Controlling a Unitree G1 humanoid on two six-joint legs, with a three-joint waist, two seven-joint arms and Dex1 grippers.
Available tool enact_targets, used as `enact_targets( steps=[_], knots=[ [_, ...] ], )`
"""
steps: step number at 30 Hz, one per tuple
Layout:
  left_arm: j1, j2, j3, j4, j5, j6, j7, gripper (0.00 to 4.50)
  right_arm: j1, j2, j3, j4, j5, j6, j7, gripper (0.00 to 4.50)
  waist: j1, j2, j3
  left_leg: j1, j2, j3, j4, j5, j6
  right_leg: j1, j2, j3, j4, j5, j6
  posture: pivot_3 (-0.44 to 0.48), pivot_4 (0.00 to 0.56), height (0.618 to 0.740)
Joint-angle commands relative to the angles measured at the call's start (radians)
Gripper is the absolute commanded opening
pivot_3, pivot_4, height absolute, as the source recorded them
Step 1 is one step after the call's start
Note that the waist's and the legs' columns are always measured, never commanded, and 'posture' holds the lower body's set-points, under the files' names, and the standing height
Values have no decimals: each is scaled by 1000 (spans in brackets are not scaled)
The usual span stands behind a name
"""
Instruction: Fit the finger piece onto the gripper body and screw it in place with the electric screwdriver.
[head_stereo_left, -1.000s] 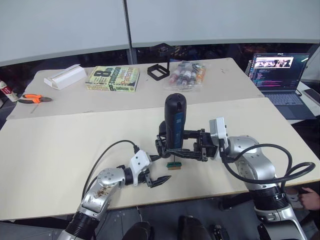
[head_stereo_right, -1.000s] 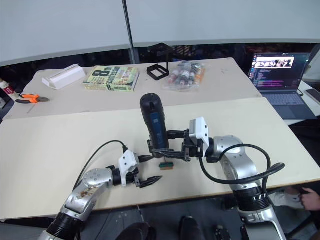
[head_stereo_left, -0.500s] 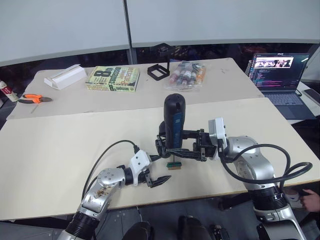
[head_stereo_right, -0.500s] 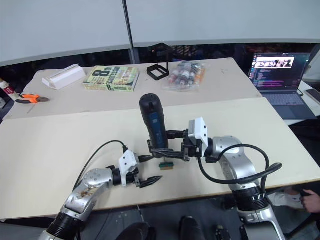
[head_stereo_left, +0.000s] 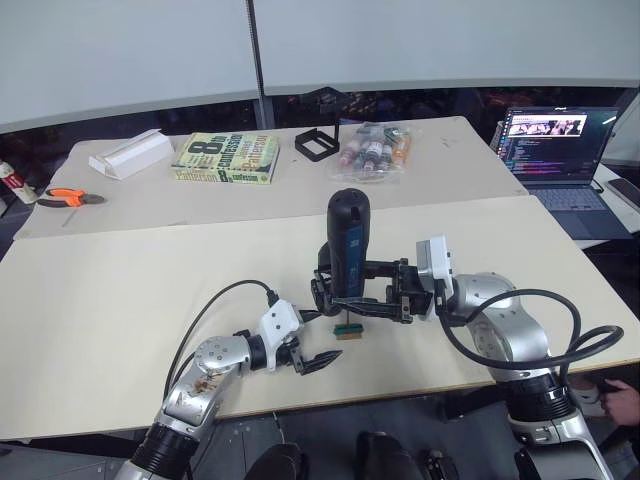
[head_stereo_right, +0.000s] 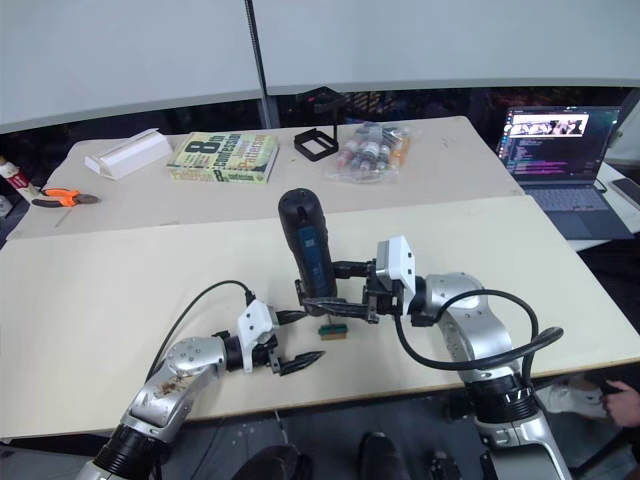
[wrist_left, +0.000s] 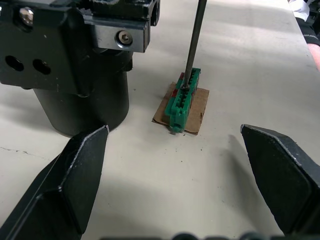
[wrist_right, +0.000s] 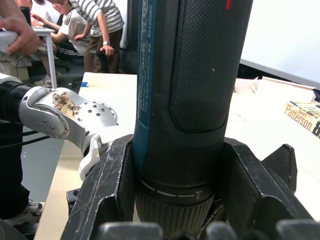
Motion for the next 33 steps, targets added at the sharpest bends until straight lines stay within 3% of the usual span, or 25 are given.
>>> enact_targets(
  steps=[1,21,33],
  knots=[
    [-17,-3,16,-13,-5,-25,5,4485,-3,-7,-18,-26,16,-9,-7,1931,0,0,0,0,0,0,0,0,0,0,0,0,0,0,0,0,150,740],
    [6,29,72,-37,-44,-72,-46,4485,-49,-27,-96,-93,149,61,-18,1931,-2,0,0,0,0,0,0,0,0,-1,0,0,0,0,0,0,150,740],
    [125,48,156,-227,-165,-65,-40,4485,-60,-112,-195,-163,264,151,-29,1931,-2,0,0,-1,0,0,0,0,1,-1,0,1,-1,0,0,0,150,740]
  ],
)
